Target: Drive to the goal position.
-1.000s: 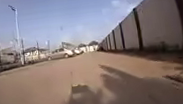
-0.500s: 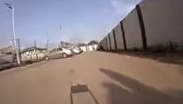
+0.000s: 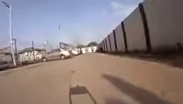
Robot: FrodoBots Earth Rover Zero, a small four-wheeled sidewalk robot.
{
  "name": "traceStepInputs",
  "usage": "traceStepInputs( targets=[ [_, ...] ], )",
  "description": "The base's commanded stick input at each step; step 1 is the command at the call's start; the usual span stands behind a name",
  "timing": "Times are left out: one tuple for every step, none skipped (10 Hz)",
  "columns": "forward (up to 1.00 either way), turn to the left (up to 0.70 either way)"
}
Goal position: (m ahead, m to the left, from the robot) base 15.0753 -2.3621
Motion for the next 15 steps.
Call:
traceStepInputs(
  targets=[
    [1.0,0.0],
    [1.0,0.0],
    [1.0,0.0],
    [1.0,0.0],
    [1.0,0.0],
    [1.0,0.0],
    [1.0,0.0],
    [1.0,0.0],
    [1.0,0.0],
    [1.0,0.0],
    [1.0,0.0],
    [1.0,0.0],
    [1.0,0.0],
    [1.0,0.0],
    [1.0,0.0]
  ],
)
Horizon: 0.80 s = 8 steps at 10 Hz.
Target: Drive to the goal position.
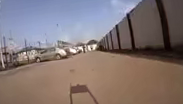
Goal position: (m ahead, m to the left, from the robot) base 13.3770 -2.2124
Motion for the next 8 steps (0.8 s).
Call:
traceStepInputs(
  targets=[
    [1.0,0.0],
    [1.0,0.0],
    [1.0,0.0],
    [1.0,0.0],
    [1.0,0.0],
    [1.0,0.0],
    [1.0,0.0],
    [1.0,0.0]
  ],
)
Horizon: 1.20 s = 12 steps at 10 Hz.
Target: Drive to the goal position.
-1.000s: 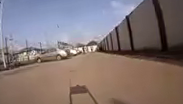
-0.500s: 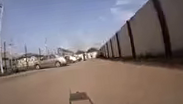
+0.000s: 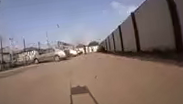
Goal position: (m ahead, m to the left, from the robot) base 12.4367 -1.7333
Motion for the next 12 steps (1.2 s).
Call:
traceStepInputs(
  targets=[
    [1.0,0.0],
    [1.0,0.0],
    [1.0,0.0],
    [1.0,0.0],
    [1.0,0.0],
    [1.0,0.0],
    [1.0,0.0],
    [1.0,0.0],
    [1.0,0.0],
    [1.0,0.0],
    [1.0,0.0],
    [1.0,0.0]
  ],
)
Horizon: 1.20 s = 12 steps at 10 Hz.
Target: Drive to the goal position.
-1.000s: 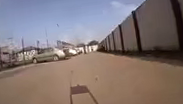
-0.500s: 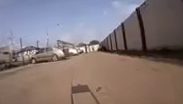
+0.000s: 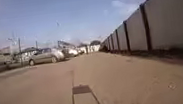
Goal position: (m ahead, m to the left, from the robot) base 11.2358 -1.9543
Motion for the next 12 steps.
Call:
traceStepInputs(
  targets=[
    [1.0,0.0],
    [1.0,0.0],
    [1.0,0.0],
    [1.0,0.0],
    [1.0,0.0],
    [1.0,0.0],
    [1.0,0.0],
    [1.0,0.0],
    [1.0,0.0],
    [1.0,0.0],
    [1.0,0.0],
    [1.0,0.0]
  ],
)
